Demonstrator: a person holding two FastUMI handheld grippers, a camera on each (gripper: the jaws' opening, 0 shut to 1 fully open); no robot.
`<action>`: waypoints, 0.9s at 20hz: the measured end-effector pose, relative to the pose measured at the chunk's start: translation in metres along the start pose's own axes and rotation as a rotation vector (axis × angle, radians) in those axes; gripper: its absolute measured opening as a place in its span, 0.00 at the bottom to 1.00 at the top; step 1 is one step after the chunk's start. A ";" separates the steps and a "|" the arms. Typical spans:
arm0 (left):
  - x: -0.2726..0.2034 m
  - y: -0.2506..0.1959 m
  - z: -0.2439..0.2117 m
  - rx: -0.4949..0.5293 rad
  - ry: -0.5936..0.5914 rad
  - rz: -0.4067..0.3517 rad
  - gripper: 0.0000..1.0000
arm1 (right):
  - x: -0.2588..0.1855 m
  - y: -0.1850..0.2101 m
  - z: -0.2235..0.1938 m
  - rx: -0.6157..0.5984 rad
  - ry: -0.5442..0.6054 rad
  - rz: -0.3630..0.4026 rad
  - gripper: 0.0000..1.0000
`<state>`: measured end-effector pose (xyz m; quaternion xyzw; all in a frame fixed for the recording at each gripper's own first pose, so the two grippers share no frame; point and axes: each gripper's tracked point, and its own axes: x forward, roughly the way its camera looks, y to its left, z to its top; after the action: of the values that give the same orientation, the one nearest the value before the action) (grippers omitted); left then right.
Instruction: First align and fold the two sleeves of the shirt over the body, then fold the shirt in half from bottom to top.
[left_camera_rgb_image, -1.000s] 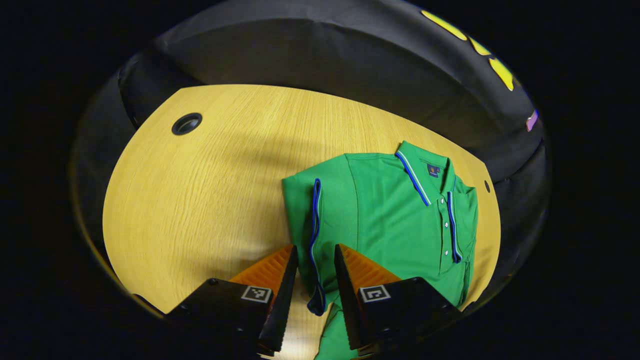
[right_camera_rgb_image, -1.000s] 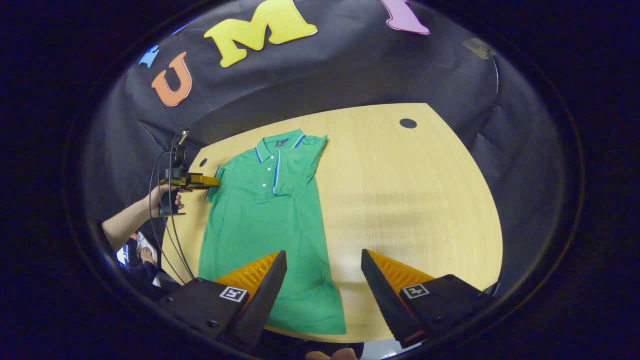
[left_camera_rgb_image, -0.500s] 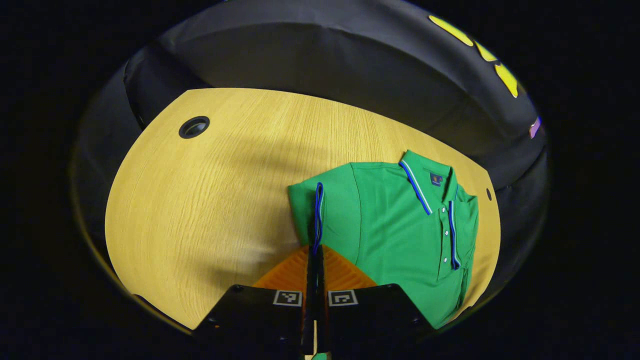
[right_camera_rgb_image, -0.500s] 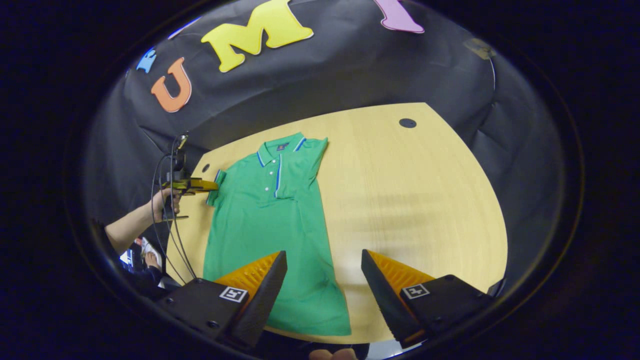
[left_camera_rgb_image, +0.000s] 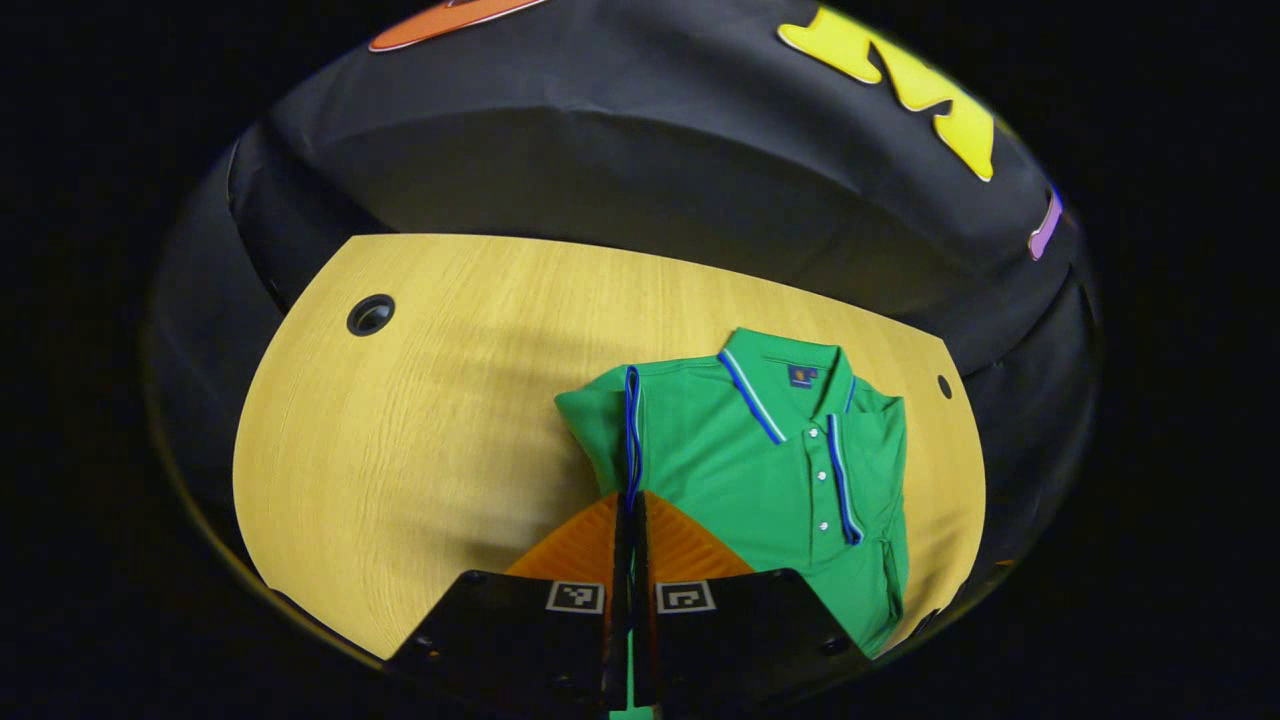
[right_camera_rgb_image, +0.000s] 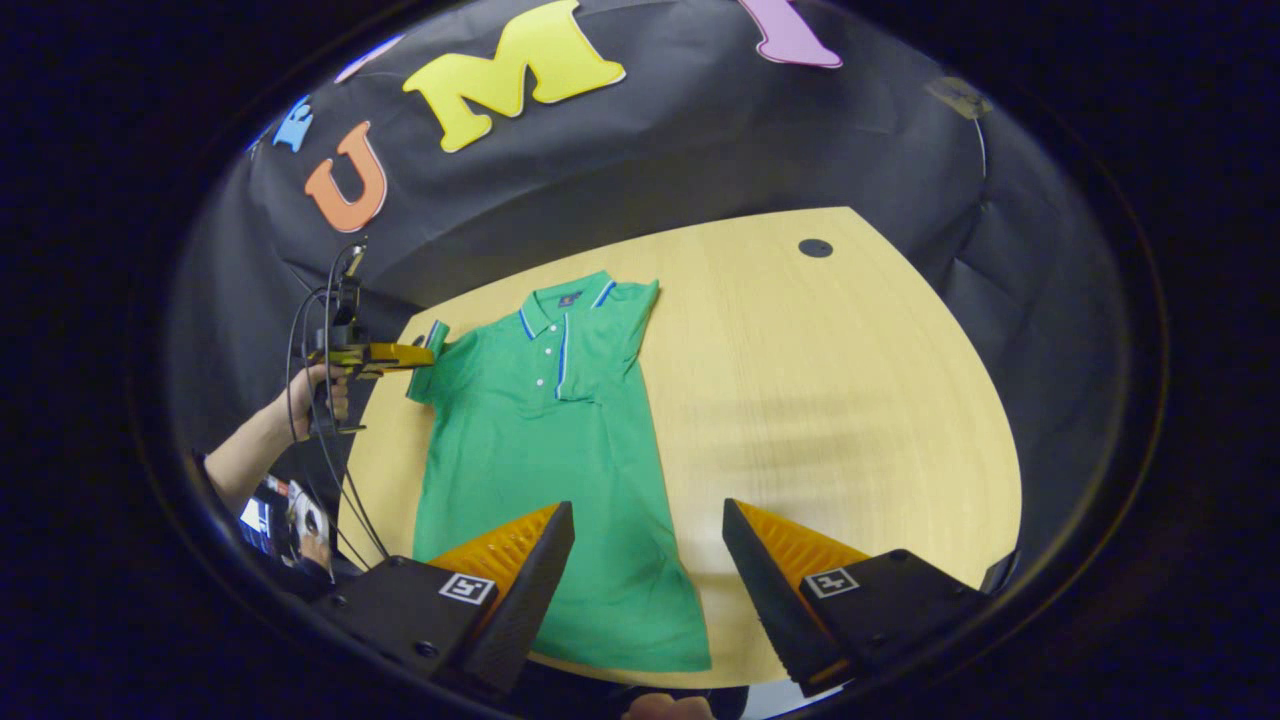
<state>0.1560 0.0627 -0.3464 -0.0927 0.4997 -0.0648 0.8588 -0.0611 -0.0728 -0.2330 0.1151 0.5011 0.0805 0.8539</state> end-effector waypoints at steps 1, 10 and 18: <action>-0.001 -0.011 0.001 0.010 -0.001 -0.006 0.05 | -0.003 -0.002 0.000 0.001 -0.007 0.000 0.96; 0.029 -0.089 -0.013 0.039 0.056 -0.026 0.05 | -0.023 -0.033 -0.012 0.093 -0.048 -0.031 0.96; 0.062 -0.125 -0.029 -0.116 0.068 -0.060 0.06 | -0.036 -0.046 -0.024 0.101 -0.043 -0.058 0.96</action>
<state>0.1590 -0.0744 -0.3851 -0.1553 0.5285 -0.0646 0.8321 -0.0982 -0.1229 -0.2266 0.1450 0.4894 0.0277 0.8595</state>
